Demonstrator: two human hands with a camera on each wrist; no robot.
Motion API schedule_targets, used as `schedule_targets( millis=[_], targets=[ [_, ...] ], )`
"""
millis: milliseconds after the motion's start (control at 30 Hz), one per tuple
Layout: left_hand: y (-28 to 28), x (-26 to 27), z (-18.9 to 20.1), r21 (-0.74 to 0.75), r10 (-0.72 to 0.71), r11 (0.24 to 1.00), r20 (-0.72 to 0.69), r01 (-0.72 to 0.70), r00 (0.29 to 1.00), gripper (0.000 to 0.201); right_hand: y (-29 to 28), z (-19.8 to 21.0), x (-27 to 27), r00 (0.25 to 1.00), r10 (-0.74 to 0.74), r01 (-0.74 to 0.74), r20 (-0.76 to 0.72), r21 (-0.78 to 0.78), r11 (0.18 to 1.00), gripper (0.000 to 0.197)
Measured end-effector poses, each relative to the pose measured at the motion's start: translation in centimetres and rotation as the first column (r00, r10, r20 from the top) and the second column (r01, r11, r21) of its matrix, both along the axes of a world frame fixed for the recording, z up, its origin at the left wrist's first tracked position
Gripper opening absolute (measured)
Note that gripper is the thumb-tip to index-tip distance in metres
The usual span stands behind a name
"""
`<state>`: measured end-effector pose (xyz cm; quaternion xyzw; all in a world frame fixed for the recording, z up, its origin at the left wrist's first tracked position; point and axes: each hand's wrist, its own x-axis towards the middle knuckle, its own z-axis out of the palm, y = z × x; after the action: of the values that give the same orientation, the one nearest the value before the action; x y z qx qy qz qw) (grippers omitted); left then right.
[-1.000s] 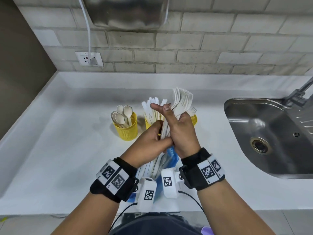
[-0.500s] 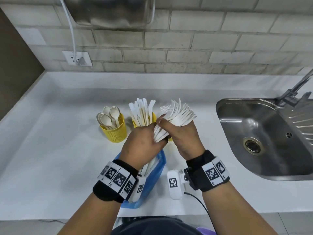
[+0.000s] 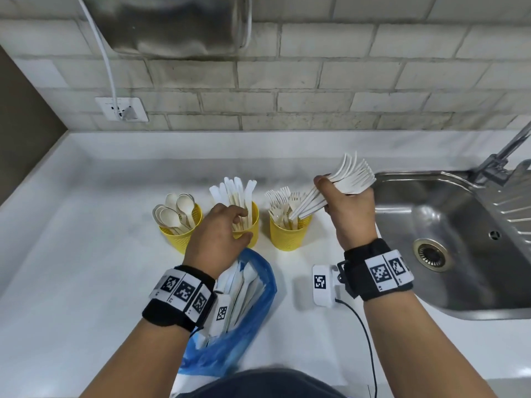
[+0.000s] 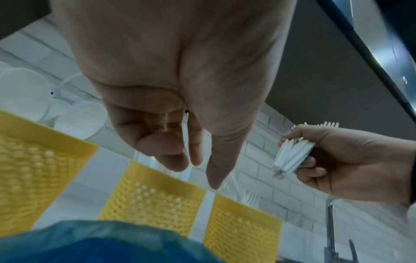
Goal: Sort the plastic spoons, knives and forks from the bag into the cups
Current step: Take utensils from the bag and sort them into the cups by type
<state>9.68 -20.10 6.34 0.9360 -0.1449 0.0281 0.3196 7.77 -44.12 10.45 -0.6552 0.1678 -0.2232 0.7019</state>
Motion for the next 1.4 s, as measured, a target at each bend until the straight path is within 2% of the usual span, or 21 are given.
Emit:
schedule_targets(
  millis=[100, 233, 333, 400, 500, 567, 633, 767, 967, 1100, 1200, 1267, 1333, 1400],
  targets=[
    [-0.1, 0.5, -1.0, 0.090, -0.008, 0.996, -0.011, 0.009, 1.000, 0.036, -0.1, -0.9, 1.0, 0.998, -0.048, 0.041, -0.044, -0.150, 0.988, 0.015],
    [-0.1, 0.6, -1.9, 0.142, -0.028, 0.989, 0.008, 0.026, 1.000, 0.023, 0.5, -3.0, 1.8, 0.994, -0.034, 0.002, -0.102, -0.303, 0.953, 0.016],
    [0.0, 0.6, -2.3, 0.118, -0.035, 0.993, 0.036, 0.030, 0.999, 0.019, 1.2, -4.8, 2.0, 0.993, -0.026, -0.015, -0.111, -0.352, 0.936, 0.026],
    [0.1, 0.7, -2.5, 0.095, -0.031, 0.995, 0.036, 0.028, 0.999, 0.020, 1.6, -5.8, 2.2, 0.992, -0.034, -0.015, -0.119, -0.390, 0.921, 0.026],
    [0.3, 0.9, -2.7, 0.061, -0.034, 0.998, 0.031, 0.032, 0.999, 0.021, 2.1, -6.7, 2.2, 0.990, -0.056, -0.015, -0.126, -0.499, 0.867, 0.033],
    [0.4, 0.9, -2.7, 0.037, -0.035, 0.999, 0.022, 0.034, 0.999, 0.021, 2.5, -6.9, 2.2, 0.990, -0.053, -0.027, -0.128, -0.552, 0.834, 0.029],
    [0.5, 1.0, -2.8, 0.037, -0.041, 0.999, 0.022, 0.040, 0.999, 0.020, 2.7, -7.1, 2.2, 0.988, -0.048, -0.041, -0.146, -0.554, 0.832, 0.010],
    [0.6, 1.0, -2.8, 0.052, -0.045, 0.998, 0.026, 0.044, 0.999, 0.020, 2.5, -7.5, 1.9, 0.989, -0.065, -0.016, -0.135, -0.525, 0.851, 0.040],
    [0.5, 1.0, -2.7, 0.051, -0.047, 0.998, 0.028, 0.046, 0.998, 0.020, 1.7, -7.9, 0.6, 0.994, -0.002, -0.044, -0.107, -0.422, 0.906, 0.063],
    [0.6, 1.0, -2.8, 0.039, -0.042, 0.998, 0.016, 0.042, 0.999, 0.021, 1.0, -8.8, -0.3, 0.960, 0.203, -0.257, -0.191, -0.325, 0.910, 0.098],
    [0.6, 0.9, -2.6, 0.013, -0.037, 0.999, 0.026, 0.036, 0.999, 0.019, 1.3, -9.2, -0.7, 0.939, 0.279, -0.335, -0.199, -0.359, 0.871, 0.118],
    [0.7, 1.0, -2.6, 0.005, -0.036, 0.999, 0.032, 0.036, 0.999, 0.017, 1.6, -8.5, -0.6, 0.958, 0.242, -0.286, -0.152, -0.502, 0.816, 0.114],
    [0.8, 1.0, -2.5, 0.007, -0.041, 0.999, 0.034, 0.040, 0.999, 0.016, 1.9, -7.2, -0.2, 0.970, 0.219, -0.230, -0.105, -0.693, 0.684, 0.098],
    [0.8, 1.1, -2.6, 0.011, -0.042, 0.999, 0.036, 0.042, 0.998, 0.016, 2.2, -5.8, 0.6, 0.970, 0.220, -0.199, -0.101, -0.850, 0.488, 0.082]
  ],
)
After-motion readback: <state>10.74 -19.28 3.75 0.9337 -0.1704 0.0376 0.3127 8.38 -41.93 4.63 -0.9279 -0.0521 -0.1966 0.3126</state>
